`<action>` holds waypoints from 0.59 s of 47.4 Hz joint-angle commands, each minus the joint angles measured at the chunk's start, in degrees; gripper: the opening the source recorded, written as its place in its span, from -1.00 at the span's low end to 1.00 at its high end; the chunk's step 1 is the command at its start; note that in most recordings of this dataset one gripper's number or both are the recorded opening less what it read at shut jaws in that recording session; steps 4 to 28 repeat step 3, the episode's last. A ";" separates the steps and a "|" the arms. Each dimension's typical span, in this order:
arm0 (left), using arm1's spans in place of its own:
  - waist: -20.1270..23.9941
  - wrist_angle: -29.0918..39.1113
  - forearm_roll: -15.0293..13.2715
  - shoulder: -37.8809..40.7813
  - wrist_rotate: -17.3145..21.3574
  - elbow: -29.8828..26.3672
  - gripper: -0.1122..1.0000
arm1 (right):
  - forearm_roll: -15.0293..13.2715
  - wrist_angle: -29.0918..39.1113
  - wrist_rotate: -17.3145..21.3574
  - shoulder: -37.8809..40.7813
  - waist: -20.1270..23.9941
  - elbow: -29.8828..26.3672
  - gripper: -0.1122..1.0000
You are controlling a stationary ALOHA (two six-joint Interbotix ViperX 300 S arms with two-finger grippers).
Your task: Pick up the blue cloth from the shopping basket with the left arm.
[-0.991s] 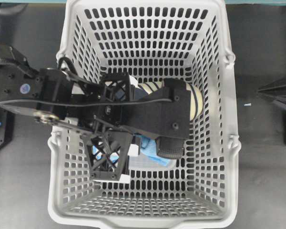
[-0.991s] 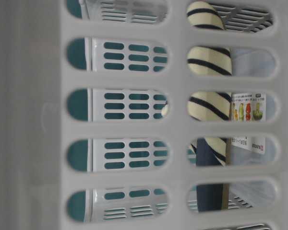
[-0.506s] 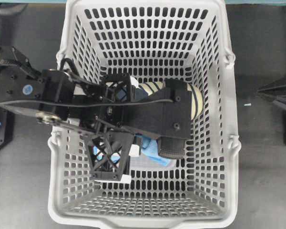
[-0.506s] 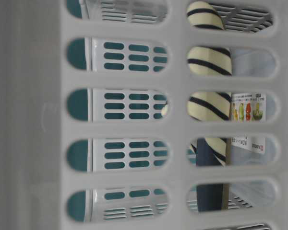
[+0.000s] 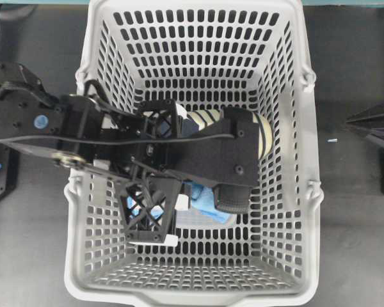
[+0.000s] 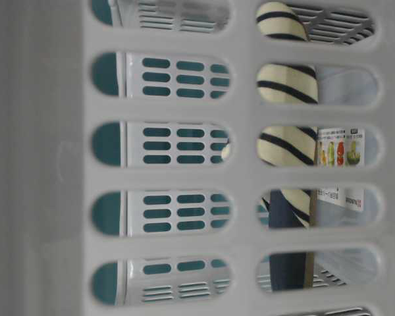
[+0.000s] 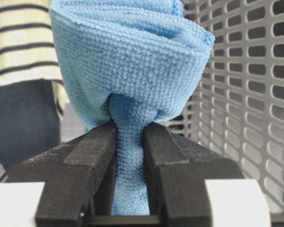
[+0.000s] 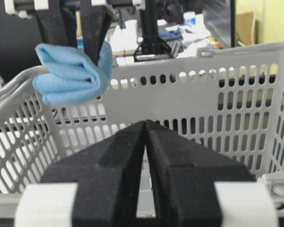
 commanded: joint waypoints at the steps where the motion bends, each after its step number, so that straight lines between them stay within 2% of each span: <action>1: 0.00 -0.44 0.09 -0.79 -0.18 0.44 -0.54 | 0.18 0.26 0.09 0.35 0.09 0.26 -0.78; 28: 0.00 -0.44 0.18 -0.79 -0.26 0.97 -0.54 | 0.18 0.62 0.09 0.26 0.09 0.88 -0.78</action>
